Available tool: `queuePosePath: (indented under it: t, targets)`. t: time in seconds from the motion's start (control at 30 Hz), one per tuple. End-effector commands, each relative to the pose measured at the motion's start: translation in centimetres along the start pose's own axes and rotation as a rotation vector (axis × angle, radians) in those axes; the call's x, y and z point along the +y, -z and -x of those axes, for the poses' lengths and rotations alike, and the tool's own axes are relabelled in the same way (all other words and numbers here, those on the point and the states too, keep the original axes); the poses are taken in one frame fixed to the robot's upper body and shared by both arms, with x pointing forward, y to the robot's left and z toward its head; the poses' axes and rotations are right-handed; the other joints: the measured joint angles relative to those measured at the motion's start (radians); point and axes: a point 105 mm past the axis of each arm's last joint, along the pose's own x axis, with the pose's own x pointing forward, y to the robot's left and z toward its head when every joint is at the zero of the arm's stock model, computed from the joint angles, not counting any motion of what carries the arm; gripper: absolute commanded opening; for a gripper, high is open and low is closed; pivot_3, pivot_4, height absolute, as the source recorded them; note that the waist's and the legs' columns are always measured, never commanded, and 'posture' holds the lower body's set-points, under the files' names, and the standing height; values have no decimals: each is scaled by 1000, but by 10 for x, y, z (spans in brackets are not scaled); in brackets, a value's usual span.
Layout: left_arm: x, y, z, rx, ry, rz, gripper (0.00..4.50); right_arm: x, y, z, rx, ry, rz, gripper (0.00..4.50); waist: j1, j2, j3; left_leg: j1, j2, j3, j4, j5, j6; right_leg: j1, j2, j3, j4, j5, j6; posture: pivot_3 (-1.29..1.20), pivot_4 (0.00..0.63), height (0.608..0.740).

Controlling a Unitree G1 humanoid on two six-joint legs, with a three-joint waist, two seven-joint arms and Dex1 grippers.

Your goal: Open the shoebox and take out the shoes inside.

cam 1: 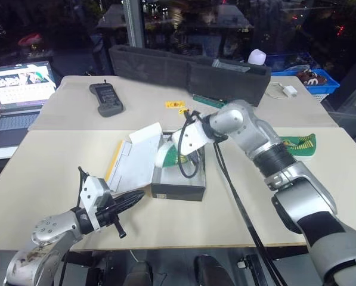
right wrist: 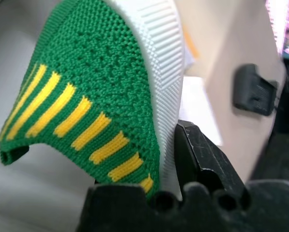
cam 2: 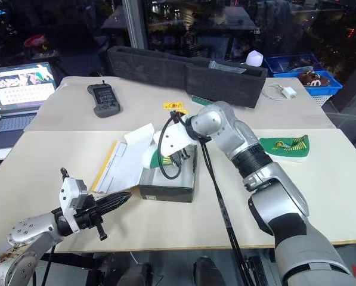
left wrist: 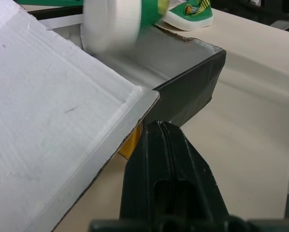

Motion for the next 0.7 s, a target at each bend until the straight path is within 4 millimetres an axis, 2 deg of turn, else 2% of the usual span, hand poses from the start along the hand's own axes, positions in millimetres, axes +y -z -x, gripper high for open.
queuePosePath:
  t: [0.03,0.13,0.33,0.37,0.43,0.5,0.7]
  targets:
    - [-1,-4,0,-8,16,-14,22,-45,-33,32,-83,143,6,884,0,0,0,0,0,0,0,0,0,0,0,0,0,0,0,0,150,715]
    - [0,-4,-2,-9,20,-13,22,-56,-29,45,-68,202,-40,884,1,0,0,0,0,0,0,0,0,0,0,0,0,0,0,0,150,715]
    - [-1,-4,-4,-13,23,-12,22,-59,8,85,96,279,-129,884,9,0,0,-1,-1,0,0,0,0,-1,-1,-1,-1,-1,2,0,150,715]
    - [-1,-4,-4,-13,23,-11,22,-55,18,95,140,275,-145,884,10,0,0,-2,-1,0,0,0,0,-1,-1,0,-1,-1,2,0,150,715]
    - [0,-3,-5,-15,24,-10,22,-34,51,123,299,237,-199,884,14,0,0,-2,-1,0,0,0,0,-1,-1,-1,-1,-1,1,0,150,715]
    - [0,-3,-6,-15,26,-10,22,-15,71,143,408,197,-241,884,27,0,0,-3,-1,0,0,0,0,-1,-2,-1,-2,-1,1,0,150,715]
    - [0,-2,-10,-16,37,-9,22,34,99,178,605,67,-349,884,6,3,2,-3,-2,4,-1,0,0,-2,-3,1,-3,-2,3,0,150,715]
